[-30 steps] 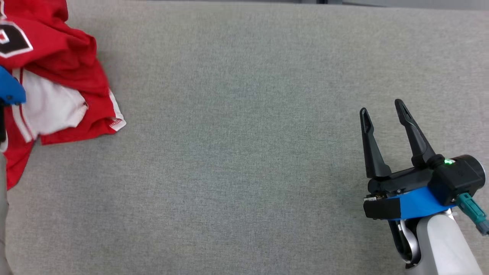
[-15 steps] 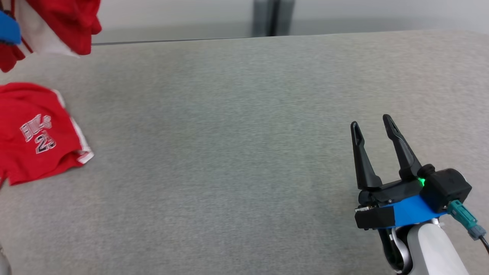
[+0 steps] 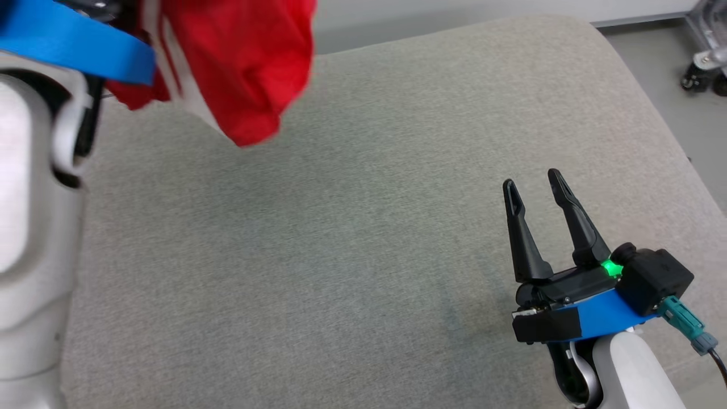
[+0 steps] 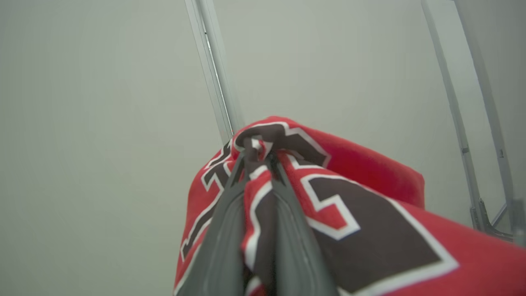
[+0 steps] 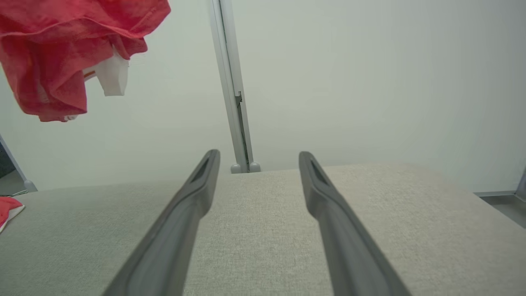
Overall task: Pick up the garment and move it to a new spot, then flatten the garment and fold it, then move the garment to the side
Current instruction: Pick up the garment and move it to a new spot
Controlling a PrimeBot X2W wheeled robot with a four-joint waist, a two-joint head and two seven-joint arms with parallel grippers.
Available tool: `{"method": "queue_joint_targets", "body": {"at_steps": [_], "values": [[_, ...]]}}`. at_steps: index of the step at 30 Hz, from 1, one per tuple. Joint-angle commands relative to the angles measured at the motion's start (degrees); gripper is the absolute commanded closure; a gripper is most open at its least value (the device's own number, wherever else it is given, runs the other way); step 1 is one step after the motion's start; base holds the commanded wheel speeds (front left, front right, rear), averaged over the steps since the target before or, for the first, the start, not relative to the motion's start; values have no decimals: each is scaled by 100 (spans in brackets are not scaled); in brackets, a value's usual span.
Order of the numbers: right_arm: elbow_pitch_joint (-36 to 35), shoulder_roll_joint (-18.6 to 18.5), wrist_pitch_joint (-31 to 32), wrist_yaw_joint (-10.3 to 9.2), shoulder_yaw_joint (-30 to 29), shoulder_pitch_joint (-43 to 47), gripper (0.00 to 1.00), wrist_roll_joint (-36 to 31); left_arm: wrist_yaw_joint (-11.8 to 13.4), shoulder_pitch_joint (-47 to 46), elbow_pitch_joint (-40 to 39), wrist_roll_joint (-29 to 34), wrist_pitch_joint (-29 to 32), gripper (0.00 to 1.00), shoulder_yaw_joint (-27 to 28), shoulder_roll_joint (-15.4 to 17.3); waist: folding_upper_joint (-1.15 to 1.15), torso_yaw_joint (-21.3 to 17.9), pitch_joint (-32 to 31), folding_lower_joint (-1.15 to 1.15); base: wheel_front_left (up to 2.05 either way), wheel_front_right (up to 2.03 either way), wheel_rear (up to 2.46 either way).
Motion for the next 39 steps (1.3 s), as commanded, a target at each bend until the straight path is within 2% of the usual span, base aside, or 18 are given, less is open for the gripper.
{"method": "queue_joint_targets", "body": {"at_steps": [1,7,17,24,25,26,27,32,39], "values": [[-29,2,-15,1,-4,-39,0,48,-28,108,5,-39,-16,100,-22,-30,0,-67,-30,0,0,0,0],[-28,1,-15,1,-23,17,0,77,-26,676,328,-95,-184,100,-438,-377,0,-160,-26,0,0,0,0],[-35,1,-15,1,-114,100,0,-15,39,1945,1234,-345,-682,100,-914,-941,0,169,-48,0,0,0,0],[-2,1,-10,1,-178,92,0,-104,12,2476,1869,-432,-920,100,-1293,-1264,0,446,-82,0,0,0,0],[8,0,-10,1,-183,99,0,-116,7,2500,1928,-420,-951,88,-1342,-1296,0,484,-100,0,0,0,0],[17,0,-10,1,-176,112,0,-128,5,2510,1990,-396,-980,3,-1390,-1323,0,524,-127,0,0,0,0],[29,0,-10,1,-180,127,0,-130,6,2514,2022,-385,-1020,0,-1422,-1359,0,565,-156,0,0,0,0],[98,0,-9,1,-220,214,0,-154,34,2456,1818,-431,-1176,0,-1398,-1512,0,783,-339,0,0,0,0],[144,0,-10,1,-295,324,0,-168,340,2823,969,-265,-1212,0,-930,-1444,0,1102,-541,0,0,0,0]]}}
